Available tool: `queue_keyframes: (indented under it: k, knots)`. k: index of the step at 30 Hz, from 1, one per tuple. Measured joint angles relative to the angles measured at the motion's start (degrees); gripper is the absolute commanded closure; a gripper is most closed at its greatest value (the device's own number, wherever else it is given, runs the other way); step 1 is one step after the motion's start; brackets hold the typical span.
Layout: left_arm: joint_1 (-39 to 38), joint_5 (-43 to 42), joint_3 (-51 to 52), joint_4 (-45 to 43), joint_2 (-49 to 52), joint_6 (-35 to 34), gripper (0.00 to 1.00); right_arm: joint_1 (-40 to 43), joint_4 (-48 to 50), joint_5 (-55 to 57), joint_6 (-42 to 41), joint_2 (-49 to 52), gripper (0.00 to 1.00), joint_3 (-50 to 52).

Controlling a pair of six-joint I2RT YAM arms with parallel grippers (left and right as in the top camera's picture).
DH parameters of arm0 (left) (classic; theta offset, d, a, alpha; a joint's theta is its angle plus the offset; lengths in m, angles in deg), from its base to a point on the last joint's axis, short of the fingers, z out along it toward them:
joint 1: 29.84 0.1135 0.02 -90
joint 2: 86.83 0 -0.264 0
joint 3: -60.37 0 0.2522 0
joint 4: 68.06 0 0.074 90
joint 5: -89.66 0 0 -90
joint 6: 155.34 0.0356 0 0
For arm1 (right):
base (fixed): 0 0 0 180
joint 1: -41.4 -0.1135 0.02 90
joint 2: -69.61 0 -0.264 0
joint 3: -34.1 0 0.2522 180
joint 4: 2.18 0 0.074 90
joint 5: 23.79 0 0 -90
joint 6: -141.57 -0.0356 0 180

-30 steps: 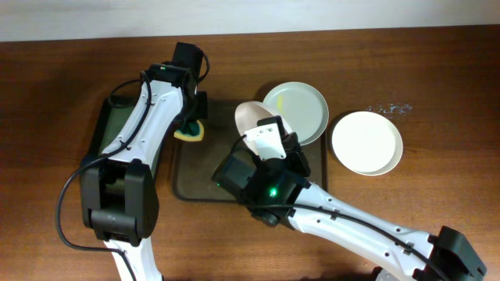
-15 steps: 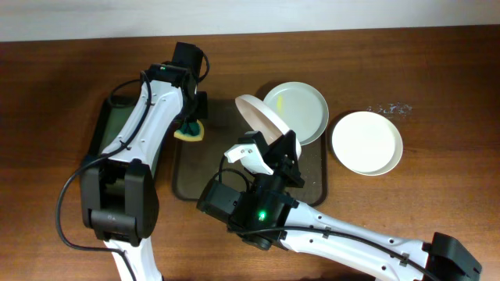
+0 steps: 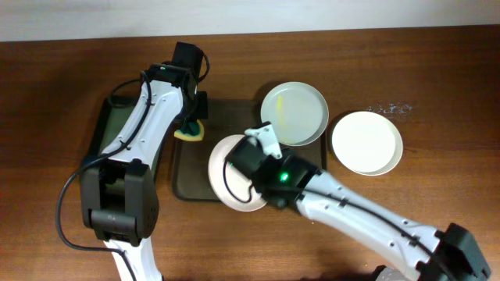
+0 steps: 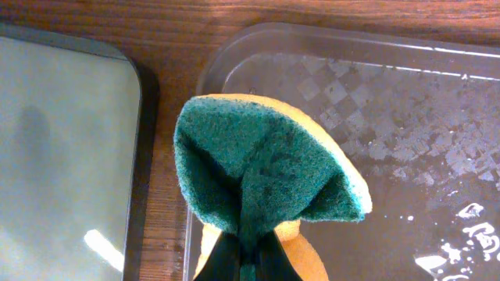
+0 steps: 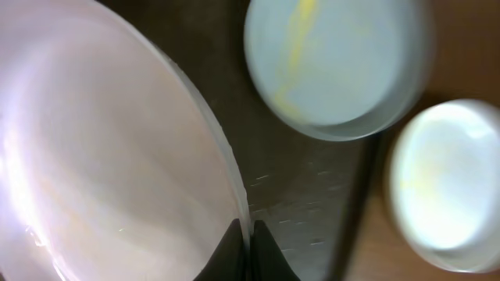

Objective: Clean dirty plates on tray and stack at the side
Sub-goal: 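Carry the plate right and stack it on the cleaned plate, then release the plate and move the right gripper to the last plate's rim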

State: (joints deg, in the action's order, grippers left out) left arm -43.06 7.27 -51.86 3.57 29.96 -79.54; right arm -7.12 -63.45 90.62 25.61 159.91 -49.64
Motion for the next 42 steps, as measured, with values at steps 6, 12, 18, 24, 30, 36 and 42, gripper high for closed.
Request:
queue_keyframes:
  k: [6,12,18,24,30,36,42]
  knots:
    - [0.0,-0.13,0.0,-0.02,0.02,0.0,1.0,24.26,-0.37,-31.43,-0.68,-2.03,0.96,0.0]
    - [0.0,-0.17,0.0,0.0,0.0,0.0,1.0,52.54,-9.2,-36.52,1.9,-2.78,0.96,-0.13]
    - [0.0,-0.17,0.0,-0.02,0.0,0.0,1.0,67.84,-6.91,-30.97,2.8,-2.19,0.96,1.6]
    - [0.0,-0.15,0.0,-0.02,0.0,0.0,1.0,69.16,-0.52,-25.16,2.84,4.9,0.75,4.7]
    - [0.0,-0.15,0.0,0.0,0.0,0.0,1.0,69.16,-1.44,-34.53,6.75,6.12,0.62,4.28]
    - [0.0,-0.15,0.0,-0.07,0.0,0.0,1.0,60.08,0.9,-45.55,7.45,6.51,0.61,-3.06]
    - [0.0,-0.17,0.0,0.0,0.0,0.0,1.0,43.12,5.97,-34.91,-5.05,9.64,0.67,-3.04]
